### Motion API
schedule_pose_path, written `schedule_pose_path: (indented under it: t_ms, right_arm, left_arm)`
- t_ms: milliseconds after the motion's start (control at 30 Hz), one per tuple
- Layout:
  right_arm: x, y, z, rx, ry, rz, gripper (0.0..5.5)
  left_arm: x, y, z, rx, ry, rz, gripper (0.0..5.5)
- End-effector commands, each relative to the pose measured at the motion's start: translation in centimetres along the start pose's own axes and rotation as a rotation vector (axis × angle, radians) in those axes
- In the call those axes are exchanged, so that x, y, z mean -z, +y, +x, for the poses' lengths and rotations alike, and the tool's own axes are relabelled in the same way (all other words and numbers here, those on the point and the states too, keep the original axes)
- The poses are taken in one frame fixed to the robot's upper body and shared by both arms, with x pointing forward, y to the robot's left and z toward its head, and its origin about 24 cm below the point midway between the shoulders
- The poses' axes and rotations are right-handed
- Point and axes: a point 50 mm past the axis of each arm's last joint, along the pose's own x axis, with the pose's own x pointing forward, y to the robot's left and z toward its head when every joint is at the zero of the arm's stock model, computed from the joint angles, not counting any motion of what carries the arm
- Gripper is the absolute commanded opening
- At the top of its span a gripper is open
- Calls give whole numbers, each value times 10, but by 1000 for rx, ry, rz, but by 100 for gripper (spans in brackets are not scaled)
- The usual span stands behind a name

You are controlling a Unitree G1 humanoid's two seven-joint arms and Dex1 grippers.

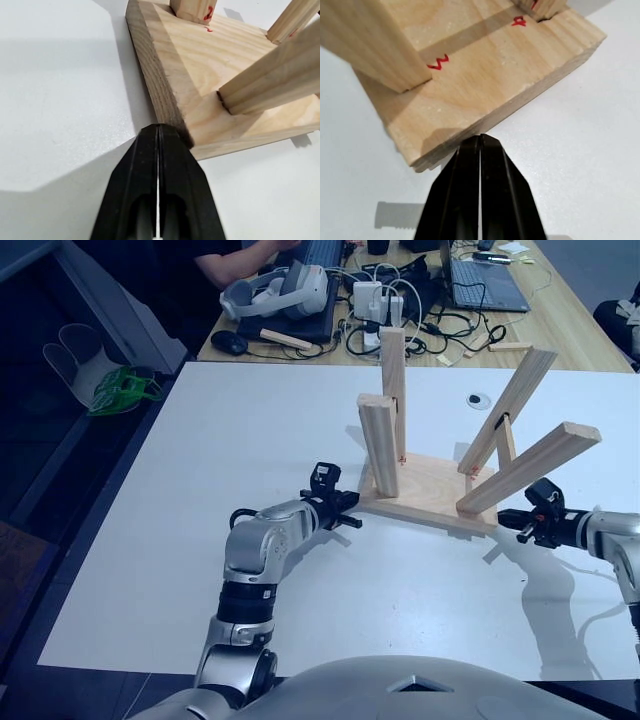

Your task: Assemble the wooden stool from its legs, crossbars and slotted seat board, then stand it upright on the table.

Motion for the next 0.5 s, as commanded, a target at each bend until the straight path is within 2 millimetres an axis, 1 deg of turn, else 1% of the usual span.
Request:
schedule_pose_path:
  t_ms: [33, 367, 500]
  right_arm:
    - [-24, 25, 8, -199, -146, -19, 0]
    - [-43, 29, 3, -234, -236, 19, 0]
    - [-49, 31, 3, -247, -266, 33, 0]
  left_arm:
    - [-8, -37, 4, 267, -36, -5, 3]
    - [-23, -45, -5, 347, -117, -9, 3]
    - [-26, -48, -7, 375, -140, -16, 3]
